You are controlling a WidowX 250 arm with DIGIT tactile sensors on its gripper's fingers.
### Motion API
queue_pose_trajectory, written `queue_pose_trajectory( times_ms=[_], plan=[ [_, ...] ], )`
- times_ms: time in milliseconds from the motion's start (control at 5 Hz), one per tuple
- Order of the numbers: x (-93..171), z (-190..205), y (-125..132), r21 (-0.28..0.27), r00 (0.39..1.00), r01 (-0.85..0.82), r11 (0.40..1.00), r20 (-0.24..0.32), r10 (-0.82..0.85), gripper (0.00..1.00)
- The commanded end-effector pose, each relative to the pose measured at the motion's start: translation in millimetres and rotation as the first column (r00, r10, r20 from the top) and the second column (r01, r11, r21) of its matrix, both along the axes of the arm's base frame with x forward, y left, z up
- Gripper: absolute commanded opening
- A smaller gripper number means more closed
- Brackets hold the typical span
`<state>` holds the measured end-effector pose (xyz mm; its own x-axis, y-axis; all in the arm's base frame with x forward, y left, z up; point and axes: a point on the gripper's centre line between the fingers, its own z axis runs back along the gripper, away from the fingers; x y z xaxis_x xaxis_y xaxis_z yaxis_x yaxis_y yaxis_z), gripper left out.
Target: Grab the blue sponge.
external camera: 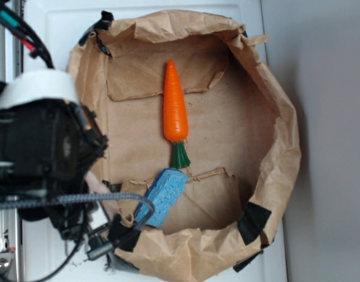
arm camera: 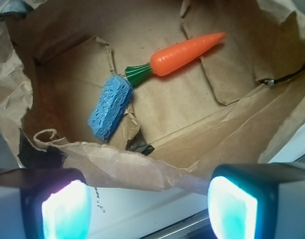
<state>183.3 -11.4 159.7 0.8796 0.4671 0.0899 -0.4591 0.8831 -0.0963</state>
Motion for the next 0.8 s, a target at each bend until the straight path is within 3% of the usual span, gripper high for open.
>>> queue_pose_trajectory(
  times_ms=[0, 200, 400, 600],
  plan=[
    [31.3, 17.8, 13.5, -0.048, 0.997, -0.066, 0.997, 0.022, 0.067, 1.0],
    [68.7, 32.1, 21.9, -0.087, 0.982, -0.185, 0.979, 0.03, 0.189, 1.0],
    [82.9, 5.6, 22.6, -0.044, 0.974, -0.221, 0.974, 0.037, 0.223, 1.0],
    [73.9, -33.8, 18.8, 0.022, 0.977, -0.204, 0.979, 0.063, 0.202, 1.0]
  ],
)
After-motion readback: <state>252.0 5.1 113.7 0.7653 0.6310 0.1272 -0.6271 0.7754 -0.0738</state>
